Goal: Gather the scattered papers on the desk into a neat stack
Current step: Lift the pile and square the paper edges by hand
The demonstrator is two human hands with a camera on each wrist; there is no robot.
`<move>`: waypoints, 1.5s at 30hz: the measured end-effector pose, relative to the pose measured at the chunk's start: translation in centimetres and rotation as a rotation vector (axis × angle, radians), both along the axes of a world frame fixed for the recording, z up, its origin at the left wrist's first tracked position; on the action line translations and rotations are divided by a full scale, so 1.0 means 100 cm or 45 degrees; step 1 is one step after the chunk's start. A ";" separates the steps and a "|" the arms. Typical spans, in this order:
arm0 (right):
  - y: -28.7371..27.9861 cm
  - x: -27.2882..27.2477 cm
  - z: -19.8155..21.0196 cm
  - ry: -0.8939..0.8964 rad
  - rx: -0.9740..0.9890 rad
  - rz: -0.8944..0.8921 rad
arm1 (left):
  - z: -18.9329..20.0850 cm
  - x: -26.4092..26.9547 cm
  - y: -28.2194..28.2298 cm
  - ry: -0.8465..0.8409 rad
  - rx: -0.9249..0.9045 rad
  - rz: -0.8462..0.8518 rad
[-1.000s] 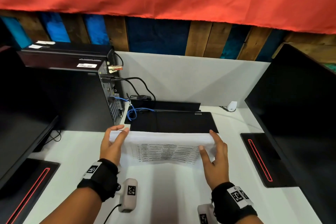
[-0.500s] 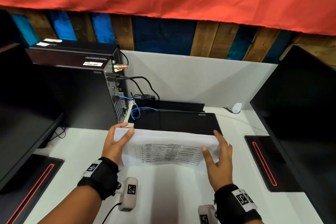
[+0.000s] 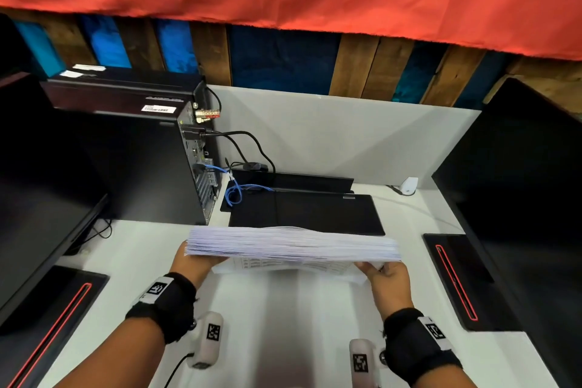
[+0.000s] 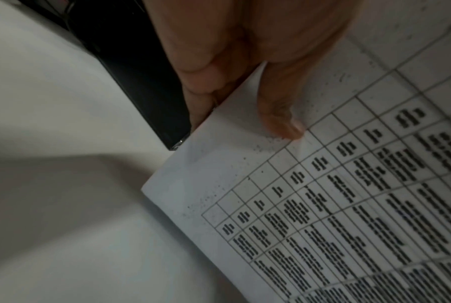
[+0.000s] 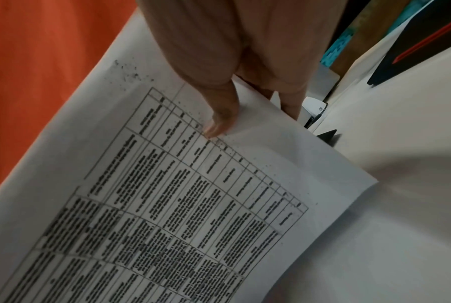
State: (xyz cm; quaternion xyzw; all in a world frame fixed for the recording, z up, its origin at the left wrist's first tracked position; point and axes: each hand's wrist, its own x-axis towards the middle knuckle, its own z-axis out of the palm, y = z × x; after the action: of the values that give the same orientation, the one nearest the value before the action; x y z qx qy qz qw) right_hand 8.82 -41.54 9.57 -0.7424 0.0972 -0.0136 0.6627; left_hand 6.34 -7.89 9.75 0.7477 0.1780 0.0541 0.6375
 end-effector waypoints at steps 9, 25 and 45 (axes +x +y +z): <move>0.001 0.005 0.003 0.010 0.000 -0.040 | 0.004 0.007 0.003 -0.001 0.019 -0.011; 0.011 -0.002 0.006 -0.031 -0.003 -0.086 | 0.003 0.002 -0.022 0.062 -0.082 0.183; -0.004 -0.019 -0.041 0.218 0.017 -0.019 | -0.042 -0.019 -0.005 0.360 0.123 -0.011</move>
State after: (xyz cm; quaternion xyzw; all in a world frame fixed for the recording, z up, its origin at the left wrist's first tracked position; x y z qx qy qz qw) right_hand 6.96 -41.95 5.42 -0.7357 0.1590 0.0457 0.6568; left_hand 4.42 -8.42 5.54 0.7784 0.2599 -0.0460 0.5696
